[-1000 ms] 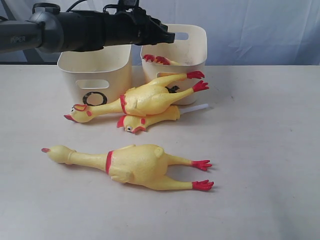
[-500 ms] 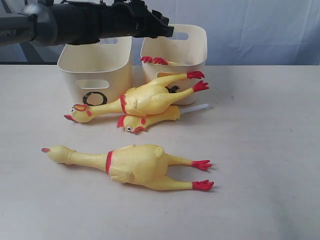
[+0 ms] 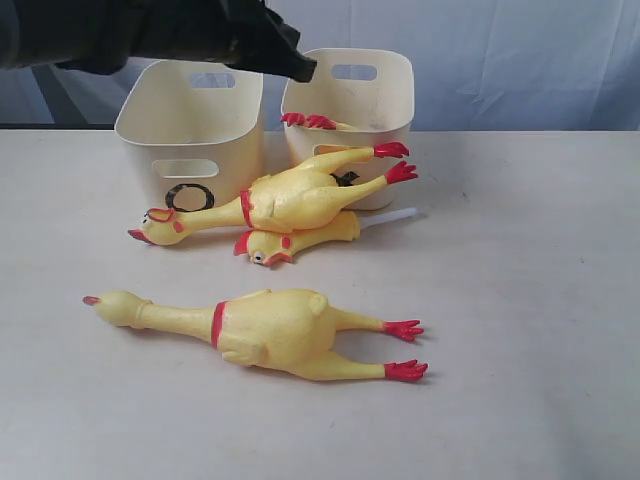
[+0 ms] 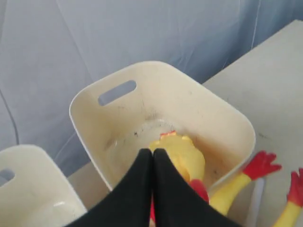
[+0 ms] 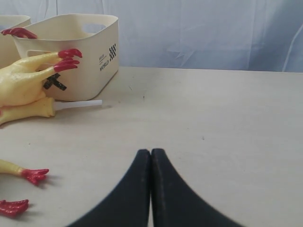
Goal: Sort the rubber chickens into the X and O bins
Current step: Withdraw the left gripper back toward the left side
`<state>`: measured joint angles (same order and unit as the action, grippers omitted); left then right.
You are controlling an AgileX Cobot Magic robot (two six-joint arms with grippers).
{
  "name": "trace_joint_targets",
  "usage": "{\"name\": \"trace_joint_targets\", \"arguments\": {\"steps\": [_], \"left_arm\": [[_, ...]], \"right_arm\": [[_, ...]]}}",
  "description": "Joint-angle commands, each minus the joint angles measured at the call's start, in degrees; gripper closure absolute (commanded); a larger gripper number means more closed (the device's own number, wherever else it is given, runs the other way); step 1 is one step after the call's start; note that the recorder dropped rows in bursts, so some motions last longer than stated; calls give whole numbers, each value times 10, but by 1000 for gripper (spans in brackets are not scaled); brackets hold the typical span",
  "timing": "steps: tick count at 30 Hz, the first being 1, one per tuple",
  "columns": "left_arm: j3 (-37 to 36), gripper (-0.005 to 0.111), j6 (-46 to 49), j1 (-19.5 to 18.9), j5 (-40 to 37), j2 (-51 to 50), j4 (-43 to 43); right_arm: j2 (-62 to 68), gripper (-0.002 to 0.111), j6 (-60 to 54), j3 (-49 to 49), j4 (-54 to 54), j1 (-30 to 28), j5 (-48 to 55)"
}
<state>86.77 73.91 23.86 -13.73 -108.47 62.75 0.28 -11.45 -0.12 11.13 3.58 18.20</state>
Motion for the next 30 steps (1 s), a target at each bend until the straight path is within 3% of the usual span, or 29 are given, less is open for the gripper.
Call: {"name": "trace_joint_targets", "arguments": {"steps": [1, 5, 11, 23, 30], "left_arm": [[-54, 106, -153, -19, -49, 66, -169], [-102, 106, -262, -32, -95, 114, -301], [-206, 106, -275, -37, -131, 174, -391], [-392, 106, -268, -37, 36, 218, -393], [-418, 106, -268, -37, 68, 222, -392]], "right_arm": [[-3, 109, 0, 1, 1, 0, -6], [-3, 109, 0, 1, 1, 0, -6], [-3, 109, 0, 1, 1, 0, -6], [-3, 109, 0, 1, 1, 0, -6], [-3, 109, 0, 1, 1, 0, -6]]}}
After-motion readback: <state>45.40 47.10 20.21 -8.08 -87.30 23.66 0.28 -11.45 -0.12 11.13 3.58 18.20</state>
